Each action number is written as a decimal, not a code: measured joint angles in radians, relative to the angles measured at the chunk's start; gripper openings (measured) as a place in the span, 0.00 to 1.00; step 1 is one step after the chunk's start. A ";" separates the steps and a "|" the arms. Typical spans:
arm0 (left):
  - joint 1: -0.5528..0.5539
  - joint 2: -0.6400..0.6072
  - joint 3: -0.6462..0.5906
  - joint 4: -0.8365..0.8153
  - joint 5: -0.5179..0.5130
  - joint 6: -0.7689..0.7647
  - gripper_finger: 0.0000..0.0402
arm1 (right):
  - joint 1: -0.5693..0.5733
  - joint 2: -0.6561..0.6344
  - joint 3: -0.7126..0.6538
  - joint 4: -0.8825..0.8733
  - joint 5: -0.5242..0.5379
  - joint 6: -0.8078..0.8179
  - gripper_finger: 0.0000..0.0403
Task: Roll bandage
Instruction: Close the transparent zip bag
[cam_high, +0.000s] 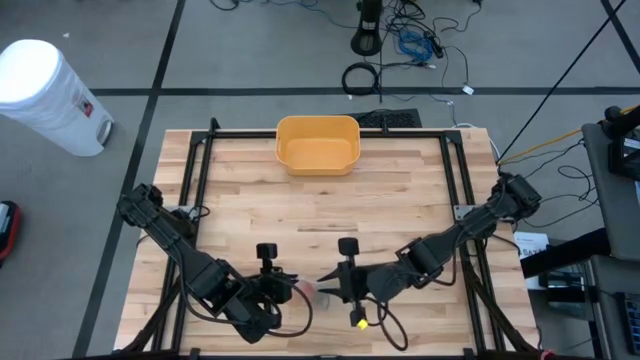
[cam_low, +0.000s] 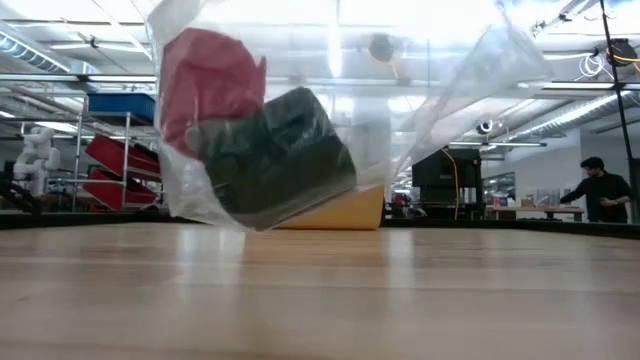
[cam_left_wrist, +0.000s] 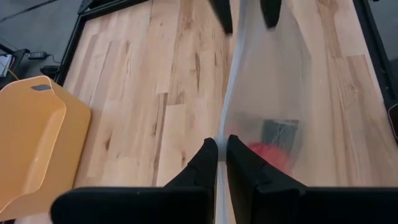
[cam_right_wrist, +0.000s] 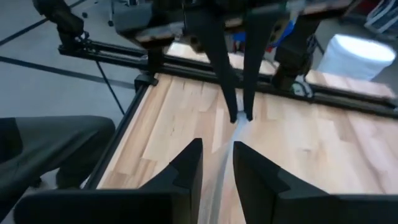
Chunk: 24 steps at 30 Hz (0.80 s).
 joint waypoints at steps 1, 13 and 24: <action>0.000 0.000 0.000 0.001 0.000 0.000 0.06 | -0.006 0.006 0.000 -0.003 -0.014 0.006 0.18; 0.031 0.000 0.000 0.002 0.014 0.006 0.06 | -0.071 0.019 0.000 -0.009 -0.072 0.078 0.18; 0.034 0.001 0.000 0.003 0.026 0.006 0.06 | -0.087 0.019 0.000 -0.030 -0.062 0.067 0.00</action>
